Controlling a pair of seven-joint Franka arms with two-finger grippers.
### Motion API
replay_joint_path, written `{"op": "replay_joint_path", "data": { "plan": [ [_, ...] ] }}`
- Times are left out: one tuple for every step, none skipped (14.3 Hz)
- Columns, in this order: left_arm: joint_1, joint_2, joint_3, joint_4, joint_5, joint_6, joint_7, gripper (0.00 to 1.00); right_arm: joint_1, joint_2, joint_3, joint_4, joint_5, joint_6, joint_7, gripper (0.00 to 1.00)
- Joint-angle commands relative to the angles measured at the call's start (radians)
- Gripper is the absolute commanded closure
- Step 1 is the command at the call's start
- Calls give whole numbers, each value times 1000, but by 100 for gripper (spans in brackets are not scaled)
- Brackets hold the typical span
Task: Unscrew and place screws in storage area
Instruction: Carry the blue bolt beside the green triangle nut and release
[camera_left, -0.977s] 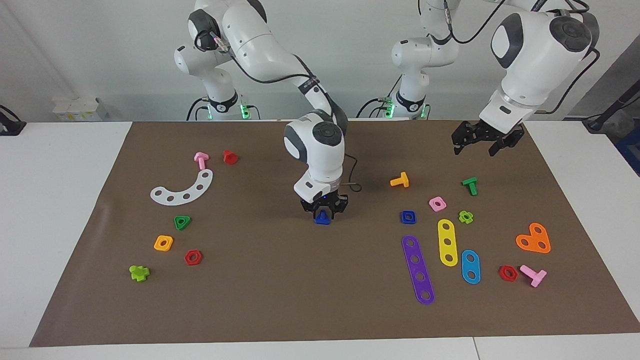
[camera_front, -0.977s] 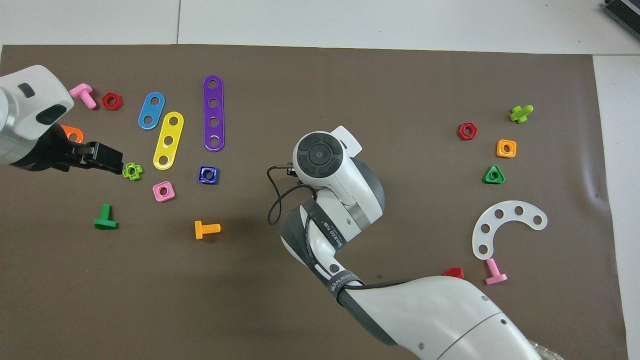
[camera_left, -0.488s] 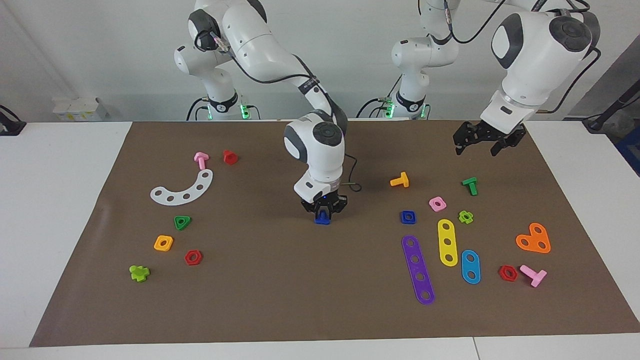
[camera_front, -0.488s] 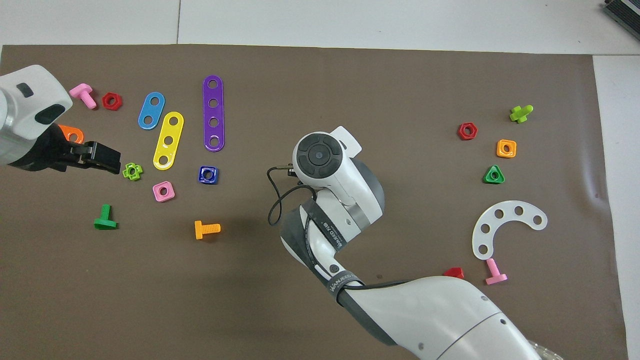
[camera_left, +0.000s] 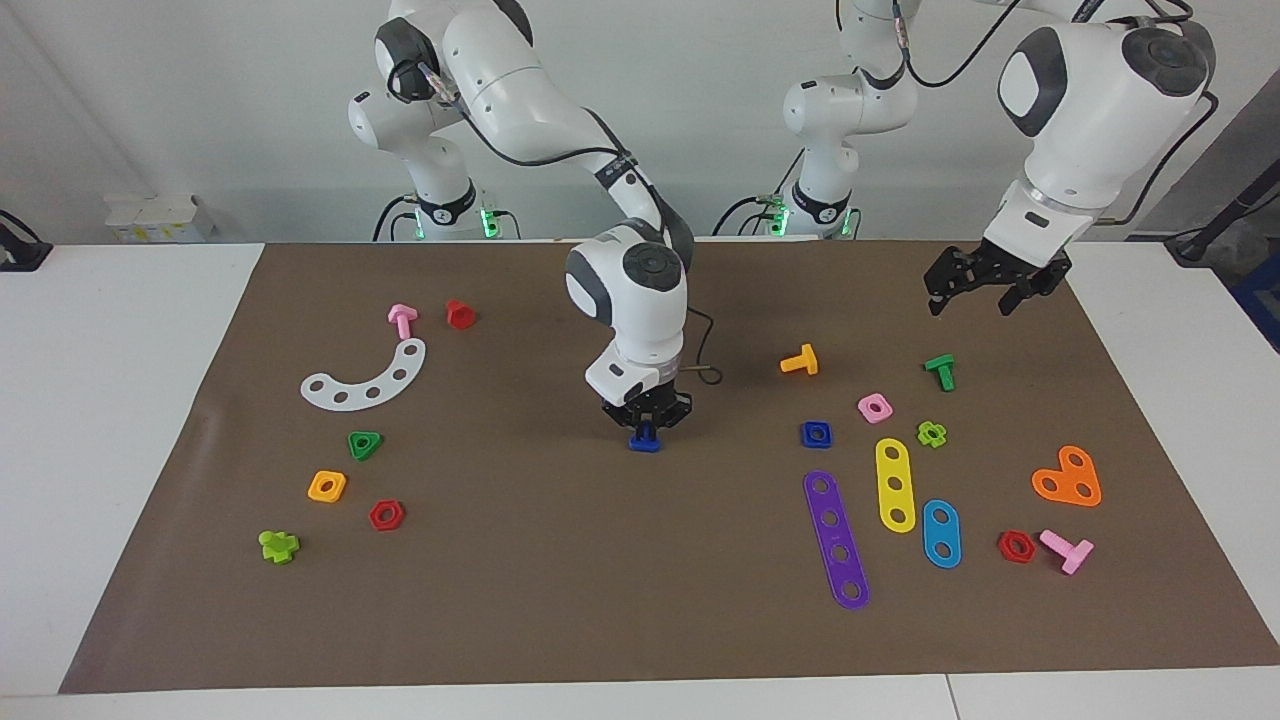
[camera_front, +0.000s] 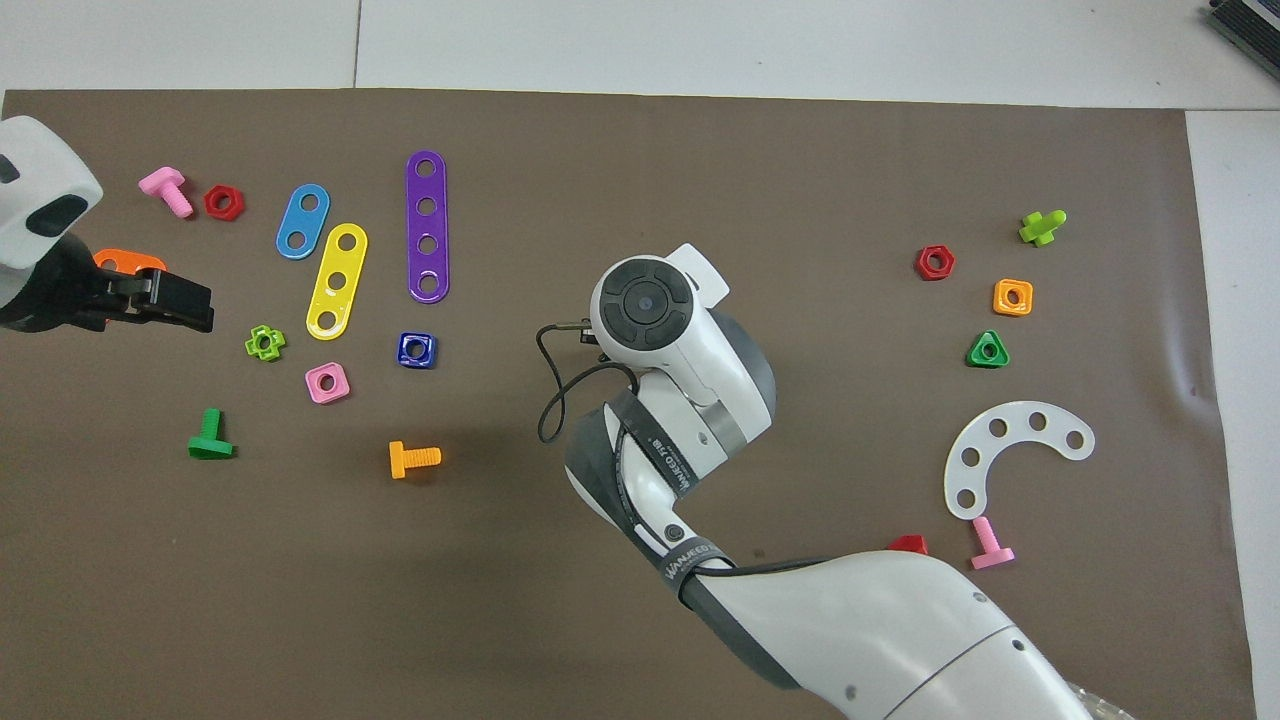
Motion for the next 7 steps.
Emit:
{"op": "replay_joint_path", "data": {
  "plan": [
    [9, -27, -9, -31, 16, 19, -5, 0, -70, -106, 0, -24, -14, -21, -8, 100],
    [6, -27, -9, -31, 17, 21, -5, 0, -105, -155, 0, -41, -14, -41, -14, 100],
    [6, -29, -9, -31, 16, 19, -7, 0, -145, -190, 2, -59, -14, -59, -40, 100],
    [9, -29, -9, -31, 16, 19, -7, 0, -176, -231, 2, -96, -12, -70, -88, 100],
    [11, -29, -7, -31, 16, 19, -7, 0, -216, -271, 2, -143, -5, -70, -146, 100],
    [11, -29, -7, -31, 16, 19, -7, 0, -268, -308, 3, -189, 2, -70, -219, 100],
    [11, -29, -7, -31, 16, 19, -7, 0, -306, -328, 3, -234, 3, -64, -284, 100]
  ]
}}
